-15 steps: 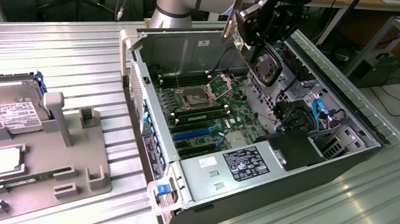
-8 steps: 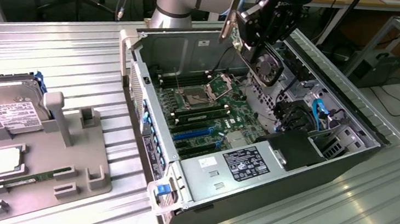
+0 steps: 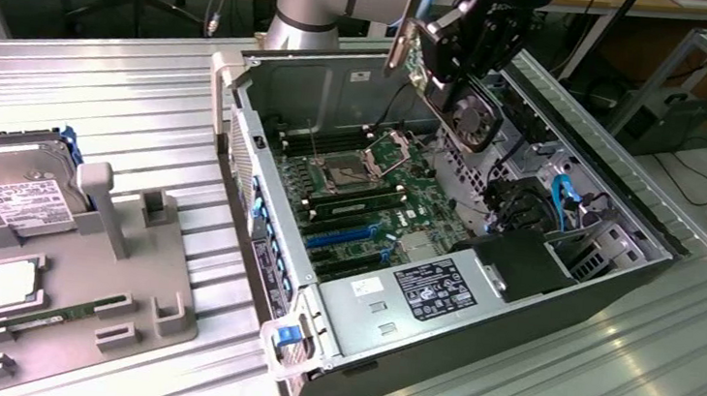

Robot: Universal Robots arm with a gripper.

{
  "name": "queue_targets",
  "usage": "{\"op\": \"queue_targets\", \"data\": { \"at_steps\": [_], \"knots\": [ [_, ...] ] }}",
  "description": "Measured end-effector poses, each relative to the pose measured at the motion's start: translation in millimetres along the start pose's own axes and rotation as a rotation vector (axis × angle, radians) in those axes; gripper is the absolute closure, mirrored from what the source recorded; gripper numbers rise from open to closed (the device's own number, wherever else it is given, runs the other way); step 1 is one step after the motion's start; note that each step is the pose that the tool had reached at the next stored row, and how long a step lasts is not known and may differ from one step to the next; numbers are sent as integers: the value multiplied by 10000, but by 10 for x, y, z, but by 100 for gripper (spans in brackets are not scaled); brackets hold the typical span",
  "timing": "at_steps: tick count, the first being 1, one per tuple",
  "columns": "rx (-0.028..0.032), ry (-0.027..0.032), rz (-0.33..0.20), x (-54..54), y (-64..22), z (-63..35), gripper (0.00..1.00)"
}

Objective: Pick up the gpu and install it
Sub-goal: 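Insert the gpu into the slot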

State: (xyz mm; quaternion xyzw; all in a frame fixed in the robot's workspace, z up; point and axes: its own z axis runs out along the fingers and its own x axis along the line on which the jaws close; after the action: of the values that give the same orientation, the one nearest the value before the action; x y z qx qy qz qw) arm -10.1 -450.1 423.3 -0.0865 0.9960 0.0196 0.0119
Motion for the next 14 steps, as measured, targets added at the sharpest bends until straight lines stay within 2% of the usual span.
{"op": "queue_targets", "data": {
  "at_steps": [14],
  "knots": [
    [-19,26,-710,0,0,0,72]
  ]
}}
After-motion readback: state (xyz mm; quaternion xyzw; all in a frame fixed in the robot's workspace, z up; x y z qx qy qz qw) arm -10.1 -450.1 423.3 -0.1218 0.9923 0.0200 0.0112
